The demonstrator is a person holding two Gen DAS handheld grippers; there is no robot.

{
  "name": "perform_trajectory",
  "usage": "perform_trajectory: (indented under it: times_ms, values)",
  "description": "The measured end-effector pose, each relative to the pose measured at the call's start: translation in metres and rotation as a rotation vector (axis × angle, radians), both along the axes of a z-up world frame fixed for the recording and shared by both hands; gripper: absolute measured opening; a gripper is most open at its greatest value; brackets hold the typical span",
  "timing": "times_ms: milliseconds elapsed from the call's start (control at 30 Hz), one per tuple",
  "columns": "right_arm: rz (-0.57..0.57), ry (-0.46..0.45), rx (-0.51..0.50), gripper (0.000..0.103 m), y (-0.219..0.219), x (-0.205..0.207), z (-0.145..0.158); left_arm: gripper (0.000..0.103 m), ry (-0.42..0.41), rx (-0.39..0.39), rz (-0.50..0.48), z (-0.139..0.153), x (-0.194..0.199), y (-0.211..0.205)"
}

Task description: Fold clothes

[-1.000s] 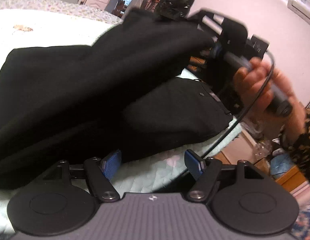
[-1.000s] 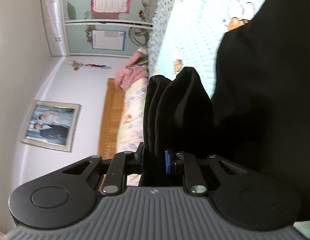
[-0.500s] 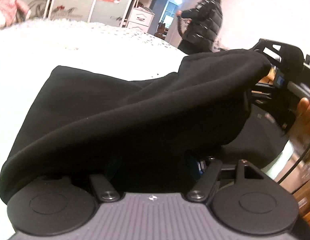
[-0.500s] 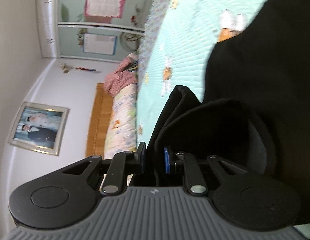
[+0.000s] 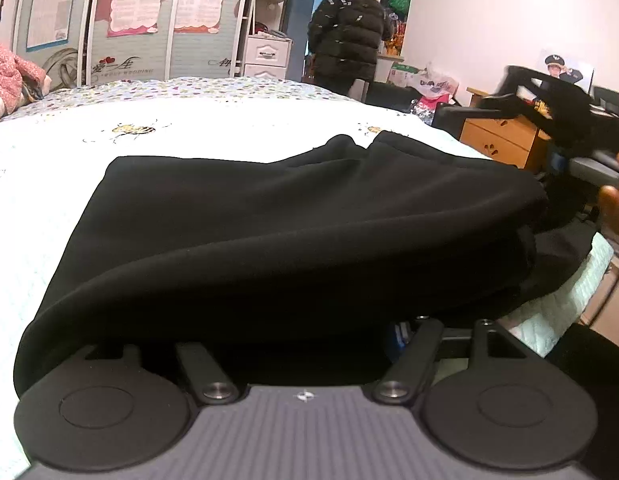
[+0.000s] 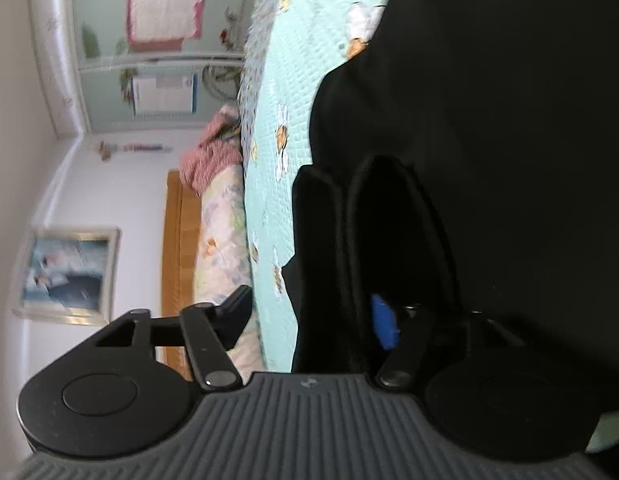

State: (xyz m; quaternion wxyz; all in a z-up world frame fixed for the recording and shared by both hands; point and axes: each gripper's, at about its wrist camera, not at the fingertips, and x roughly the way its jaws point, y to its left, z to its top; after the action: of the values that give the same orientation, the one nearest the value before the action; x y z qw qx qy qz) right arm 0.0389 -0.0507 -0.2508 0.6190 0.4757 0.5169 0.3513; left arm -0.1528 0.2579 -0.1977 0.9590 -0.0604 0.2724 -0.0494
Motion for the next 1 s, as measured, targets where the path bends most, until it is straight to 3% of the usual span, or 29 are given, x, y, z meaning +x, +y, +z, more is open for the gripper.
perform_trajectory:
  times_ms: [233, 300, 333, 433, 600, 767, 900, 1000]
  values:
    - [0.169, -0.144, -0.251, 0.063, 0.059, 0.013, 0.015, 0.074, -0.011, 0.024, 0.004, 0.001, -0.005, -0.008]
    - [0.181, -0.215, -0.283, 0.041, 0.065, 0.007, 0.019, 0.075, -0.017, 0.03, 0.008, 0.001, -0.006, -0.009]
    - [0.187, -0.251, -0.298, 0.025, 0.067, 0.004, 0.02, 0.075, -0.021, 0.033, 0.01, 0.0, -0.007, -0.01]
    - [0.125, -0.277, -0.18, 0.017, 0.057, -0.006, 0.026, 0.075, -0.03, 0.049, 0.022, 0.0, -0.008, -0.011]
    - [0.05, -0.227, 0.057, 0.016, 0.056, -0.012, 0.04, 0.075, -0.037, 0.088, 0.042, 0.002, -0.009, -0.018]
    - [0.038, -0.196, 0.119, 0.016, 0.07, -0.013, 0.059, 0.073, -0.055, 0.109, 0.136, 0.007, -0.006, -0.005]
    - [0.069, -0.221, 0.091, 0.016, 0.075, -0.02, 0.068, 0.06, -0.04, 0.111, 0.25, 0.008, -0.007, 0.018]
    - [0.085, -0.236, 0.089, 0.016, 0.078, -0.018, 0.068, 0.034, -0.036, 0.134, 0.349, 0.011, -0.012, 0.032]
